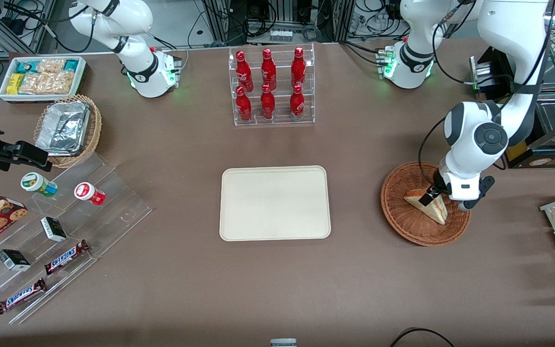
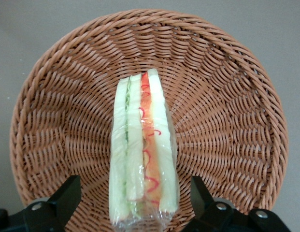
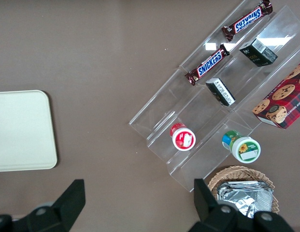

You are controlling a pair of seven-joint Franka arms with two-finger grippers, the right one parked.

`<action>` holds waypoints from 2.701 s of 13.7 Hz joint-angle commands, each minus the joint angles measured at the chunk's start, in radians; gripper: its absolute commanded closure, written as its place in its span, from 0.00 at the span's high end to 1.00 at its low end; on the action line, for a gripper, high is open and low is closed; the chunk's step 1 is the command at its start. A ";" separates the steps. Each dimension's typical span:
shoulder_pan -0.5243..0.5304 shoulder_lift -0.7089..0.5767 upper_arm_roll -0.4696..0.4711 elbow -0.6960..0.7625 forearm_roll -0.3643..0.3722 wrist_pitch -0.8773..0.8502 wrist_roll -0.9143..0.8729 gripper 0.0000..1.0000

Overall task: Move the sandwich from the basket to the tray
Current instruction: 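Close the left gripper on the sandwich and lift it, then carry the sandwich over the cream tray with the left gripper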

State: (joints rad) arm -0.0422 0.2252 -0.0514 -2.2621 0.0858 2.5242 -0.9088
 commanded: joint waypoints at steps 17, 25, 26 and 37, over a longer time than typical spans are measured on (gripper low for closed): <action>-0.218 -0.047 -0.008 0.392 0.029 -0.574 -0.062 0.00; -0.618 0.185 -0.010 0.720 0.022 -0.621 -0.053 0.00; -0.640 0.235 -0.010 0.763 0.017 -0.616 -0.053 0.00; -0.794 0.545 -0.005 0.946 0.092 -0.423 -0.045 0.00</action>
State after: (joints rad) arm -0.8199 0.7188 -0.0744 -1.3762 0.1569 2.1051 -0.9613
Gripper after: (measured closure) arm 0.850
